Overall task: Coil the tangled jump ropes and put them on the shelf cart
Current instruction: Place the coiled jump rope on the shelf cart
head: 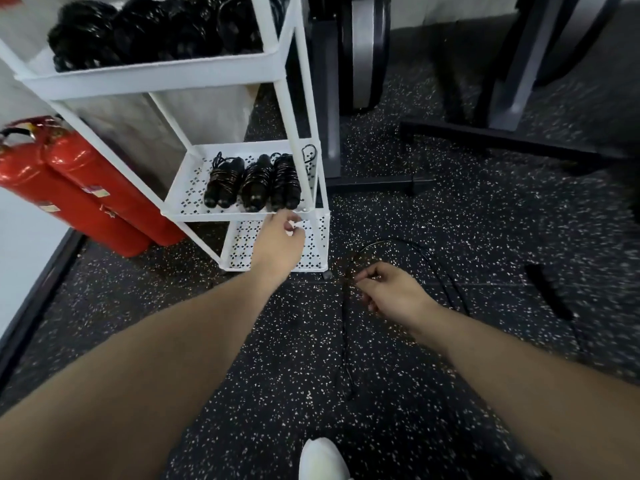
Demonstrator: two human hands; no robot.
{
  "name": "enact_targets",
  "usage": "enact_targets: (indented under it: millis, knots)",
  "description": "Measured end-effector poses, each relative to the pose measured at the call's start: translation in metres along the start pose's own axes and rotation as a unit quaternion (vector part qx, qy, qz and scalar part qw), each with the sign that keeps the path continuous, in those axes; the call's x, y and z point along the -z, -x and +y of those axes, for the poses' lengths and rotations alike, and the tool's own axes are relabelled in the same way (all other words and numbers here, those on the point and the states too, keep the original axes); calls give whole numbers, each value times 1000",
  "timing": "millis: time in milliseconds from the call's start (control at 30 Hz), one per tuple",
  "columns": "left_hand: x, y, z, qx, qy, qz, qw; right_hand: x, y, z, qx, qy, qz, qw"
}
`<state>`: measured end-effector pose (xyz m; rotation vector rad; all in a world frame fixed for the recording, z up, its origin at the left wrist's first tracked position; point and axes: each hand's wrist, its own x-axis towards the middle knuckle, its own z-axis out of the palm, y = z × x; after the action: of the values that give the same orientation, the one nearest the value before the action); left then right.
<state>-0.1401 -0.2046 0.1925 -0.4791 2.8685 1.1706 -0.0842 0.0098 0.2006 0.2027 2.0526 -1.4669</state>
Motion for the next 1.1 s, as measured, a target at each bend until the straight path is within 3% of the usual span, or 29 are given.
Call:
enact_targets:
  millis: [133,267,367,600,633,733,900,1100]
  knots:
    - [-58,44,19,-2,8,-148,989,32,10,36,-34,-11,20,999]
    - [-127,74,35,26,-24,-334,942,68,14,85,-79,10,52,995]
    - [-174,93,45,50,-24,-394,918,94,8,126,-111,49,70,990]
    - [-249,102,34,129,-13,-423,897,140,-24,224,-199,166,92,962]
    - [-282,104,24,149,-12,-443,884,148,-37,261,-224,175,84,955]
    - [-290,105,21,168,12,-439,883,163,-39,289,-233,218,77,945]
    - [-324,109,5,197,32,-447,872,184,-51,347,-272,368,14,889]
    - [-334,122,1,211,48,-444,870,186,-47,360,-184,506,-36,842]
